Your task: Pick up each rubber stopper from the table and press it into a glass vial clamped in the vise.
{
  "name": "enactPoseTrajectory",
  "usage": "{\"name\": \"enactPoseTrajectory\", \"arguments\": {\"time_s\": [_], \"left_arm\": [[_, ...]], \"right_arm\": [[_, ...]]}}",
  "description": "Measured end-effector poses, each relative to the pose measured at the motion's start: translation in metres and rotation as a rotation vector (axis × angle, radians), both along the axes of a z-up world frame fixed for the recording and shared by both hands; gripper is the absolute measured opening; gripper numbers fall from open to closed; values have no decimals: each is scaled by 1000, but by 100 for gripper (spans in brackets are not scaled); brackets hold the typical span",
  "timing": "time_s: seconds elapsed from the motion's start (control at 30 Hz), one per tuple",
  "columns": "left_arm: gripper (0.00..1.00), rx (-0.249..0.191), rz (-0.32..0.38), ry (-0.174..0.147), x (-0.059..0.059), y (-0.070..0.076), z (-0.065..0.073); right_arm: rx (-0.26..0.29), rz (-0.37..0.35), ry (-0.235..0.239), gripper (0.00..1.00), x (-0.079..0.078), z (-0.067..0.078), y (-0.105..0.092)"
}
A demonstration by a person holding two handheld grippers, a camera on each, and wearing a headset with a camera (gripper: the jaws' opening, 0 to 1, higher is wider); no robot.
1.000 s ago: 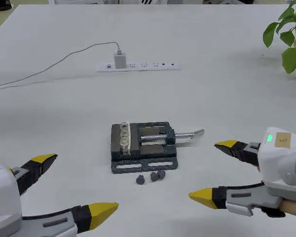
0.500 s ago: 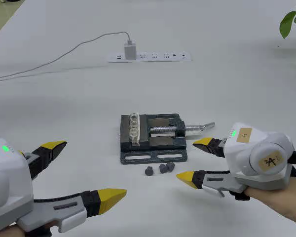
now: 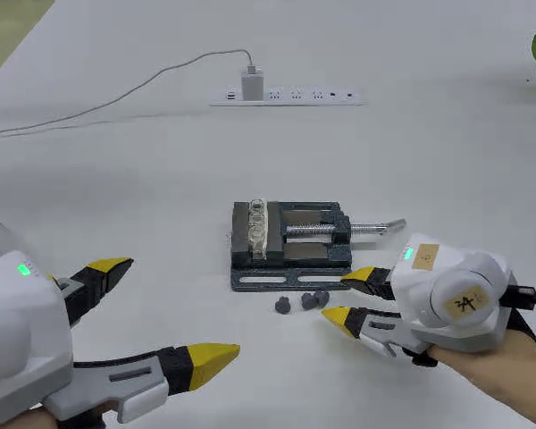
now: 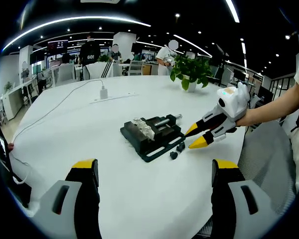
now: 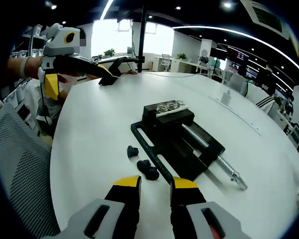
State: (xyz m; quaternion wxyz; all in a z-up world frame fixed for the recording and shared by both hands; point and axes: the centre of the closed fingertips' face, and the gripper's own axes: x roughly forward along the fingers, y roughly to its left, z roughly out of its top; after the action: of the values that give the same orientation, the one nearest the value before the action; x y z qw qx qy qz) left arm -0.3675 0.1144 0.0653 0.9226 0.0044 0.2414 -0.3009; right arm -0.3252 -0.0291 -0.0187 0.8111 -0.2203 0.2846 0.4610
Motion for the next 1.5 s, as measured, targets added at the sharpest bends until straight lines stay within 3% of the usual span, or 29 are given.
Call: {"name": "enactPoseTrajectory", "arguments": {"time_s": [0.2,0.4,0.73,1.3,1.5], "left_arm": [[93,-10,0,4,1,-3,0],[92,-11,-4,2,3,-4,2],[92,-16,-6,11,3,-7,-2],[91,-20,-7,18,0,-8,-4],[90,-14,-18,12,0,-10,-4]], "right_arm": [[-5,7,7,18,-4,-6,4],[-19,-4,-20,15,0,-8,5],[-16,-4,-9,11,-1,-10,5],[4,-22,-17,9,1,-8,8],[19,-23,-19,9,3,1,6]]}}
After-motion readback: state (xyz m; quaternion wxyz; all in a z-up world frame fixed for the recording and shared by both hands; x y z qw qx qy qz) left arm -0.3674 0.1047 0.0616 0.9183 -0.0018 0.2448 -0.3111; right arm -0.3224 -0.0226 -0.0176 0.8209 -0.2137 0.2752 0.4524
